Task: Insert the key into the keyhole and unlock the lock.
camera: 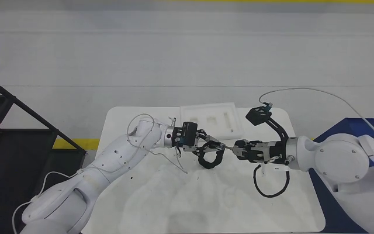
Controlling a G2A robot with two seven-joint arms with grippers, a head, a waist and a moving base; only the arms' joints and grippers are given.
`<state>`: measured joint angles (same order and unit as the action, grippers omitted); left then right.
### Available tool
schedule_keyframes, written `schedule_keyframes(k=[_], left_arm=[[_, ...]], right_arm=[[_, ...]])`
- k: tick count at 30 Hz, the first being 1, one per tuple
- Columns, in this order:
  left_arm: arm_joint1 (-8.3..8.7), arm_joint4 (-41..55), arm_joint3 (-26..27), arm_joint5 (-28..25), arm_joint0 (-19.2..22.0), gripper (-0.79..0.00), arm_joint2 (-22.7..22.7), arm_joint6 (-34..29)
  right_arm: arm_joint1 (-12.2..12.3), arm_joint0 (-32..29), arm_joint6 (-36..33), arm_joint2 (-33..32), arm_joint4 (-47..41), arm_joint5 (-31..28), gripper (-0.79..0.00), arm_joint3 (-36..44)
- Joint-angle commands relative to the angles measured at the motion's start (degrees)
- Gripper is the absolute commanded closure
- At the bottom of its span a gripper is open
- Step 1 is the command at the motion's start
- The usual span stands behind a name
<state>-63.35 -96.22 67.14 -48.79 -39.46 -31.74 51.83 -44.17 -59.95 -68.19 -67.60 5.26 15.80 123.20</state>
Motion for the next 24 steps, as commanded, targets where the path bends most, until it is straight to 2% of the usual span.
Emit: schedule_keyframes(k=[1,24], left_arm=[[-0.06,-0.08,-0.07,-0.09,-0.01,0.0,-0.09,0.04],[-0.32,-2.6,-0.54,-0.87,-0.12,0.0,-0.9,1.43]], right_arm=[[-0.03,0.11,-0.08,0.11,-0.07,-0.1,0.0,-0.05],[-0.56,2.0,-0.67,2.02,-0.18,0.06,0.0,-1.49]])
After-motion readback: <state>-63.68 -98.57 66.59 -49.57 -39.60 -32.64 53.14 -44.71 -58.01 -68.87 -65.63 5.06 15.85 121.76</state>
